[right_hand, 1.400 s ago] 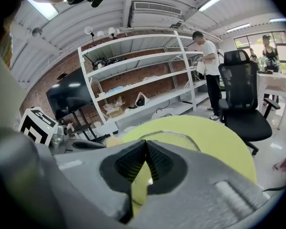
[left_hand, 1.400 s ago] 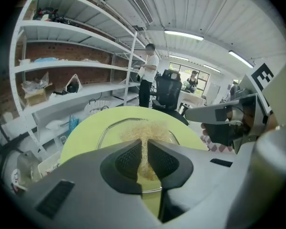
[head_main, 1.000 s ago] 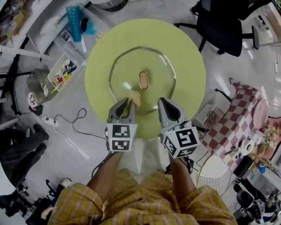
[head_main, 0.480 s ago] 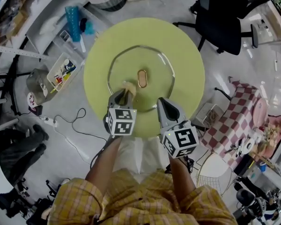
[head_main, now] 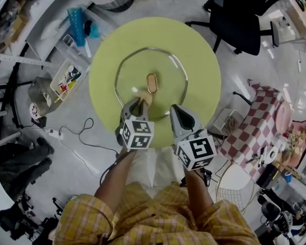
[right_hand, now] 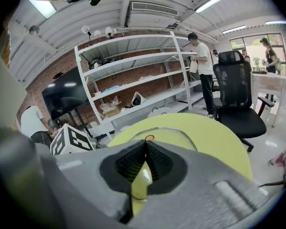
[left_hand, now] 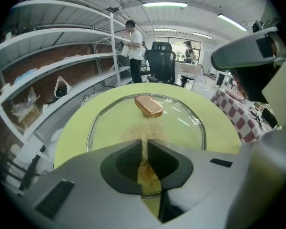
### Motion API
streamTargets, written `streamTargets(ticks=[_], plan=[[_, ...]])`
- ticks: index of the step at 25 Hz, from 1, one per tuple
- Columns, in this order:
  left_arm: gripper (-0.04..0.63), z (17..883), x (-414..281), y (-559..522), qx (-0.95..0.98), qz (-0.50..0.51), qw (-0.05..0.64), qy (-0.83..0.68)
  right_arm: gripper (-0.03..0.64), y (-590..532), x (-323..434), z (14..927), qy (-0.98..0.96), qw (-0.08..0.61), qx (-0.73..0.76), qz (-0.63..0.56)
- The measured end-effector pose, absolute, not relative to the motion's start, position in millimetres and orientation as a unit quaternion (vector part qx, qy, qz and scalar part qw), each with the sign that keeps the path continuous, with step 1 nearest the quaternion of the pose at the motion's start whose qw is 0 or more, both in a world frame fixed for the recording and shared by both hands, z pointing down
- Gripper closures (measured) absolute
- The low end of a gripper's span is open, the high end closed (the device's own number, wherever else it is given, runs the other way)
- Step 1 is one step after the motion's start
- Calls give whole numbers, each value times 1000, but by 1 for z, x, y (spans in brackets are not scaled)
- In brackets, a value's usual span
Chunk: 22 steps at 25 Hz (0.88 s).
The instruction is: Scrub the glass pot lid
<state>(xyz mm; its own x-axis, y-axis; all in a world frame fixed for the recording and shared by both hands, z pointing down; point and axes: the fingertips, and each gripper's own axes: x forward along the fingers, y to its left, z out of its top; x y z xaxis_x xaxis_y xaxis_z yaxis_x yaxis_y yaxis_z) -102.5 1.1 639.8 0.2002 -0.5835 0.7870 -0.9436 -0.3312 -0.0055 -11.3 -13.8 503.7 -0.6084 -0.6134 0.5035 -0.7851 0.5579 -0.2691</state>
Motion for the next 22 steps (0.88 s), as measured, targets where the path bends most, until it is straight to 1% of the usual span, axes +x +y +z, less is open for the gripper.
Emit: streamTargets(ticks=[22], plan=[[558, 645, -44, 31, 773, 378, 229, -454, 618, -10, -7, 502, -863, 179, 408, 239]])
